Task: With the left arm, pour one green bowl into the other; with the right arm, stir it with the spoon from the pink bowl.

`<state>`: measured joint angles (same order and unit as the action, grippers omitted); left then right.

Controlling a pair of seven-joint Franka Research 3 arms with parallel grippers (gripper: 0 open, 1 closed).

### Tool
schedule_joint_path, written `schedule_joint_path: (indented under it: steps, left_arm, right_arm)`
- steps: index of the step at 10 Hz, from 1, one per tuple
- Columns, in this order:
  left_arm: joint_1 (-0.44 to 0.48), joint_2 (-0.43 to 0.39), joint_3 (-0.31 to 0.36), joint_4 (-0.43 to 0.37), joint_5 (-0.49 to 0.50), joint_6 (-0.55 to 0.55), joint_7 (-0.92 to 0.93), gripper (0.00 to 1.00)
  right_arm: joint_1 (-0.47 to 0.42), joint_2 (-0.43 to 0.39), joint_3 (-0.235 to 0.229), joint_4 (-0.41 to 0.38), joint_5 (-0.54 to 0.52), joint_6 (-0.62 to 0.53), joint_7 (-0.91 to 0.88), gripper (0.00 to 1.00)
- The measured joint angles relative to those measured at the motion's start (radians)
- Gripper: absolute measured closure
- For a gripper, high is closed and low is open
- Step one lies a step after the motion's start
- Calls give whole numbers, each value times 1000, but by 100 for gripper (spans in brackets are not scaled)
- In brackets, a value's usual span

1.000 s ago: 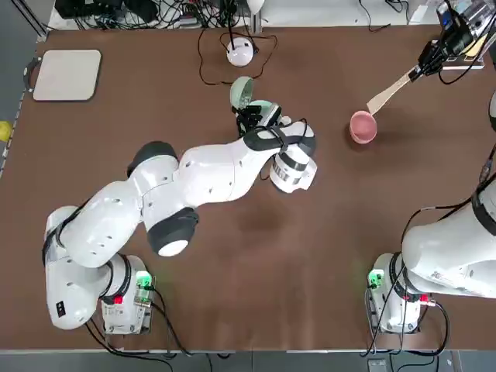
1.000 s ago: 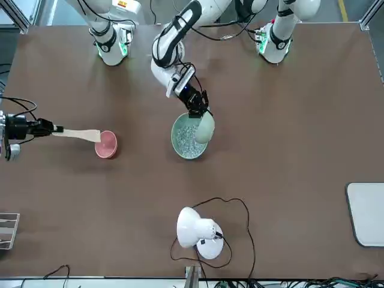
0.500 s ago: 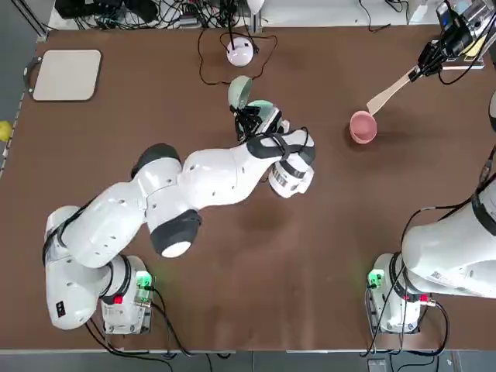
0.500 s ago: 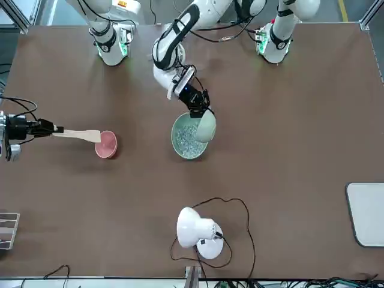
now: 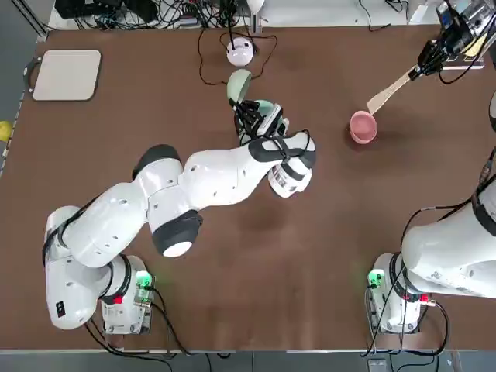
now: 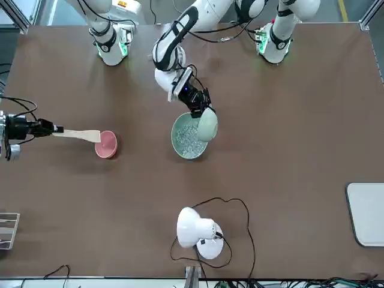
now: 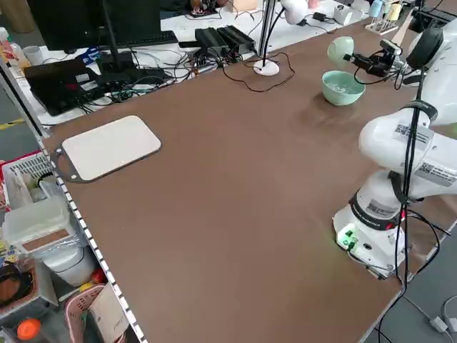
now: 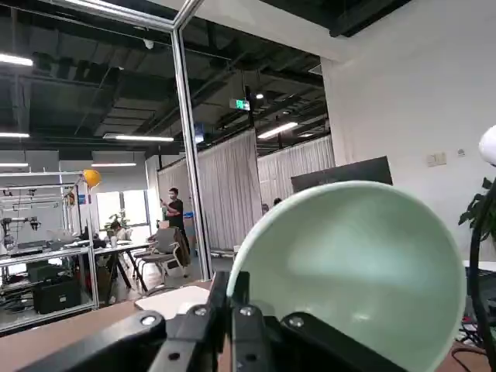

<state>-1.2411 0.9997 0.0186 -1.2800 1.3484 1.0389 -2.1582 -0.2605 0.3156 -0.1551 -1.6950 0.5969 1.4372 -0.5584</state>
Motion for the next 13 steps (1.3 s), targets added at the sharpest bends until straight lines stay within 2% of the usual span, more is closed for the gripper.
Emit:
schedule_joint_path:
  steps: [4,6,9,11,13]
  left_arm:
    - [-11,-9,1,8,21,-80,44,96]
    - [-10,-35,-21,17,-58,-67,25,96]
    - [82,-92,-39,27,-255,100,-43,96]
    - [164,-181,-45,29,-312,177,-40,96]
    - [230,-236,-57,26,-355,200,-37,96]
  right_arm:
    - [81,-101,3,3,-17,2,232,94]
    - [111,-140,4,4,-33,4,315,94]
    - [144,-177,4,4,-38,13,427,94]
    - [202,-199,5,4,-49,42,532,94]
    - [263,-215,6,4,-51,65,638,94]
